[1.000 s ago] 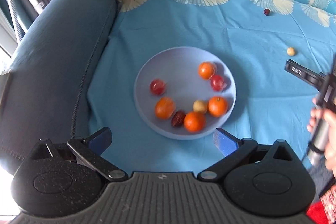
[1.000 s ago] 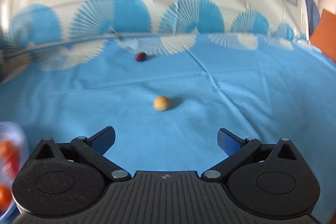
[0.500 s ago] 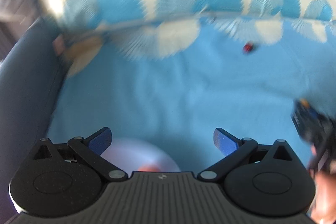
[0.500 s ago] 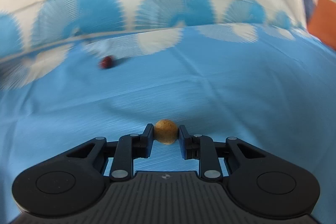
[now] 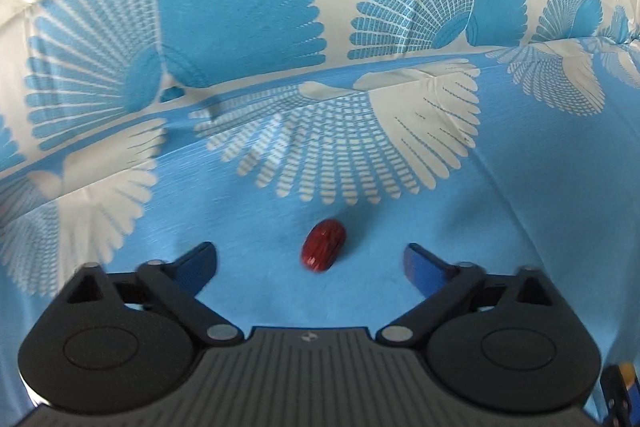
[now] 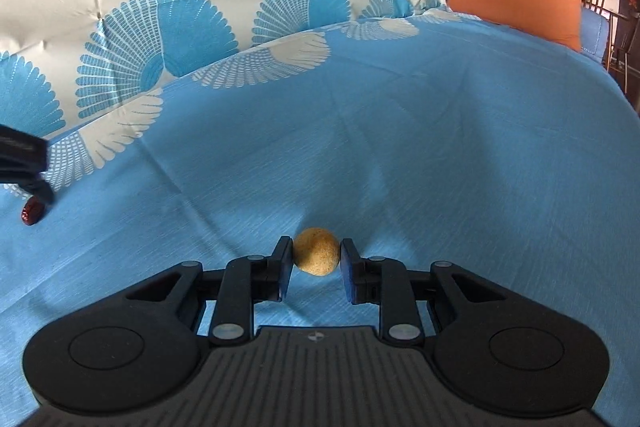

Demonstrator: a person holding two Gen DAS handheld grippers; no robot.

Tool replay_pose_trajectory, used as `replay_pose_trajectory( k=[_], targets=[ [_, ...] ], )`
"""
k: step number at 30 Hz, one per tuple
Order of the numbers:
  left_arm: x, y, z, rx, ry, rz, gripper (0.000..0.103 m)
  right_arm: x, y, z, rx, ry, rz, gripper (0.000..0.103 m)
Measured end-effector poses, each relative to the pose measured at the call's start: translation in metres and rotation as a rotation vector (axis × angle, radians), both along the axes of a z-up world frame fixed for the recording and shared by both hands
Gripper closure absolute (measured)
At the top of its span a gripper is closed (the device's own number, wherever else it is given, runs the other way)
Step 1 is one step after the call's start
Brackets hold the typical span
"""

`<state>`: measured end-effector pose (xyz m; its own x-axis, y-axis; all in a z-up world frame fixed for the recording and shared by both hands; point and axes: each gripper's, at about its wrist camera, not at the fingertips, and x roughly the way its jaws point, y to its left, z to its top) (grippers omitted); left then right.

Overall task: Organize fruits
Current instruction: 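Grasp the small yellow fruit with the right tool while the left tool grasps a dark red date, then carry the yellow fruit and the date toward the blue plate with both tools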

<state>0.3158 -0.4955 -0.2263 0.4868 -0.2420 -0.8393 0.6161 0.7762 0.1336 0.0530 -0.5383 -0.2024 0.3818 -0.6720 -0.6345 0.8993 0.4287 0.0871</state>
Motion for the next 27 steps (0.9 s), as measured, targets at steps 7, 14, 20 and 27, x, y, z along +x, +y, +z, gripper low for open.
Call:
replay_pose_trajectory(
  k=[7, 14, 20, 27],
  targets=[
    [-0.01, 0.004, 0.006, -0.019, -0.004, -0.043, 0.079, -0.002, 0.001, 0.001, 0.015, -0.03, 0.019, 0.076],
    [-0.073, 0.065, 0.071, -0.047, -0.064, -0.071, 0.079, -0.003, 0.008, 0.005, -0.053, -0.057, 0.054, 0.077],
    [-0.15, 0.185, 0.141, -0.049, -0.057, 0.012, 0.079, -0.015, 0.024, 0.017, -0.104, -0.054, 0.068, 0.077],
    [-0.235, 0.314, 0.196, -0.035, -0.041, 0.133, 0.079, -0.09, 0.086, 0.104, -0.154, -0.154, 0.199, 0.077]
  ],
)
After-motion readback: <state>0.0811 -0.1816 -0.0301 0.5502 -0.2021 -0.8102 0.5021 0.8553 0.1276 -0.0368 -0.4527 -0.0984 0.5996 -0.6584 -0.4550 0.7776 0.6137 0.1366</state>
